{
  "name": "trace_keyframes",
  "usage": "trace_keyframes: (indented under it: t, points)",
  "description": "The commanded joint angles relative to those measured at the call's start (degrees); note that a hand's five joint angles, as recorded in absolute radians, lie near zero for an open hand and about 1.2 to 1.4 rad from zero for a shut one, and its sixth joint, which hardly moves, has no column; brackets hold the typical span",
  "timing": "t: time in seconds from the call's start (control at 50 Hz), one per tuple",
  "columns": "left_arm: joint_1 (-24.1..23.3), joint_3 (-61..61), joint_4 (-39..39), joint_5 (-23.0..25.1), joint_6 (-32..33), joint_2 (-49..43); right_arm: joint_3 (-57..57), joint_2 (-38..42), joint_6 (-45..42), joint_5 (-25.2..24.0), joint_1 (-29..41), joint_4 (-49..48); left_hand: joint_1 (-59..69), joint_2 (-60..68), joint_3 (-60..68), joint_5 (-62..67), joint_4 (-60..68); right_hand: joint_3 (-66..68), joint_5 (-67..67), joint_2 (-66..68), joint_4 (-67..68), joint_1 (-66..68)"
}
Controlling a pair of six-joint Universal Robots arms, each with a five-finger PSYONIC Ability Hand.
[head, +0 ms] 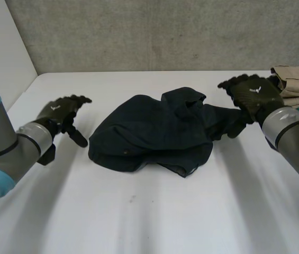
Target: Fold the laundry.
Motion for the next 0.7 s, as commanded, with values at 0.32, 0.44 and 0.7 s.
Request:
trace_keyframes:
  t: [0.32,0.44,0.7]
  points:
    - [-1.3,17.6,-2.6,-5.8,-5.2,-12.5,7.1,0.2,-0.4,0.9,-1.6,-4.6,68.3,68.1,67.7,67.3,68.2,-2.0,-2.9,-2.0,-2.1,-3.2]
    - [-0.6,25.0,-0.2,-14.0,-0.4,-4.4,7.1,-1.3,-0.3,0.6,-2.1,-4.8,68.3,68.1,67.7,67.3,68.2,-2.0,-2.9,-2.0,-2.1,-3.2]
    - [-11.9,33.9,12.3,-0.3,-2.1,-2.0,8.1,-3.5,0.2,0.6,-2.9,-5.4,68.3,68.1,67.7,67.3,68.2,-2.0,-2.9,-2.0,-2.1,-3.2]
